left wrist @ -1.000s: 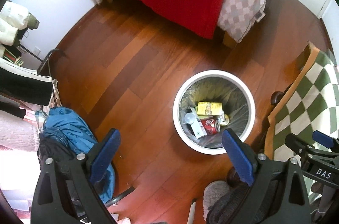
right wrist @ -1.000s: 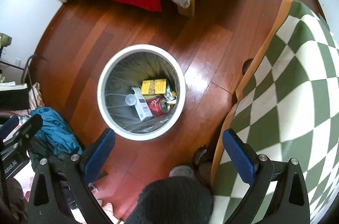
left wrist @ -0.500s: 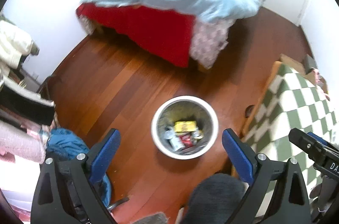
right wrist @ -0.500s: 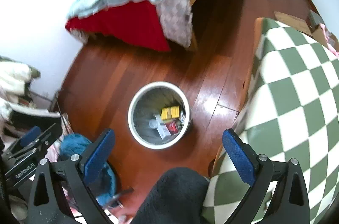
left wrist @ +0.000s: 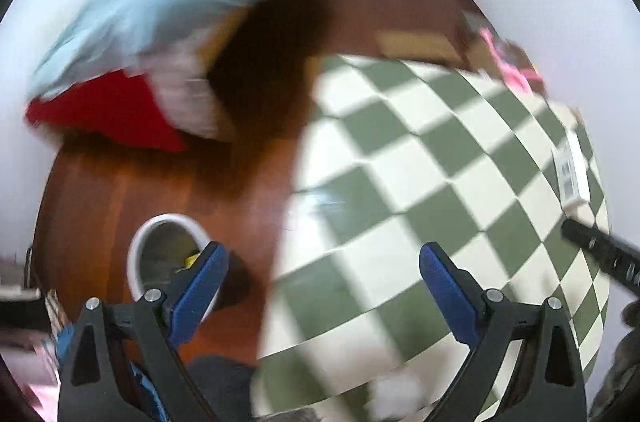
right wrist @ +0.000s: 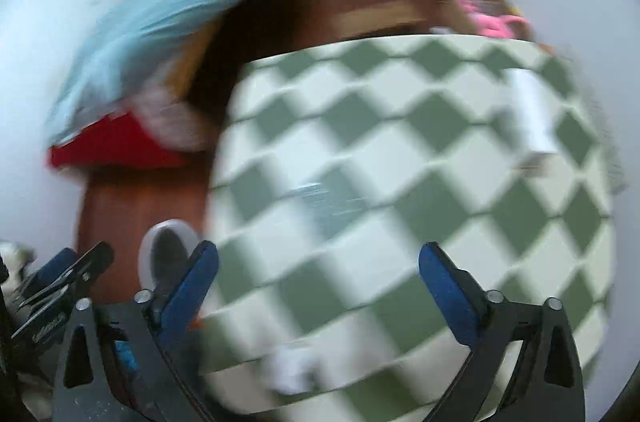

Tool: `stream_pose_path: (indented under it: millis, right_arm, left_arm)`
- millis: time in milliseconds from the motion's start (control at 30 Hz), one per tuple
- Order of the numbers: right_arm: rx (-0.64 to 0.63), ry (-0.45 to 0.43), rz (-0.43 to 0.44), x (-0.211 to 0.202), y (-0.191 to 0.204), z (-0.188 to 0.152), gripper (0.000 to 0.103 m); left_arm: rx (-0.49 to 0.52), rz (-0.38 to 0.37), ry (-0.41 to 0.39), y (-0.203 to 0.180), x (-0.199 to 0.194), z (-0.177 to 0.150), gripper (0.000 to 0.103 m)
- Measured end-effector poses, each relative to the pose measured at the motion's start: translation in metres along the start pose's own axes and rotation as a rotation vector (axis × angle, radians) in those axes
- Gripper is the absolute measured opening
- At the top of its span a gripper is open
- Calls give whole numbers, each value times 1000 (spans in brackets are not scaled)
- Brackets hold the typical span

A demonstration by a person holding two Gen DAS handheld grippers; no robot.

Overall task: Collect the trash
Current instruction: 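Grasp the white Doctor box with the right gripper, then grasp the crumpled white paper with the left gripper while the right holds the box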

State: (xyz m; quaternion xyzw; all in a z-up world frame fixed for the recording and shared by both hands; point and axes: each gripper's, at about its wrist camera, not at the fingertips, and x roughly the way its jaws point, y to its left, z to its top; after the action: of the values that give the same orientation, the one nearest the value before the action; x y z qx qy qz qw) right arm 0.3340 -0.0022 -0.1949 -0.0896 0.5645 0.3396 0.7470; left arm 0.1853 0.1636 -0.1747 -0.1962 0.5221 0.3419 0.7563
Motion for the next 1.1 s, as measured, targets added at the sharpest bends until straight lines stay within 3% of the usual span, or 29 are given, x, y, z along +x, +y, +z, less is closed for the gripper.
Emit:
stream_pose_path:
  millis: [33,133,267,467,567,633,800,967,1100]
  right_arm:
    - [22,9,-36,7,-24,11,57]
    - [78,15,-123,29,-81,41,57]
    - [131,49,-181,55,-130,76,57]
    - [148,116,-225,95,-163,111,56]
    - [135,149,-230,112,-168,117,38]
    - [126,139,-229,113,-167,117,38]
    - [88,102,-182,85,-145,91,38]
    - [17,71,-115,37,-111,13,38]
    - [19,91,-56,17,-88,-65,38]
  left_arm:
    - [30,-3,28,-19,15,9,98]
    - [111,12,88,-67,50,29,98]
    - [175,26,165,-110,96,50,98]
    - [201,30,215,-127,123,62,98]
    - [211,37,213,-128,121,61,98]
    - [209,27,211,-126,115,59,98]
    - [233,-9,168,-110,77,37,98]
    - [258,-38,148,-77,37,-19,98]
    - [252,-52,198,-49,25,-74,97]
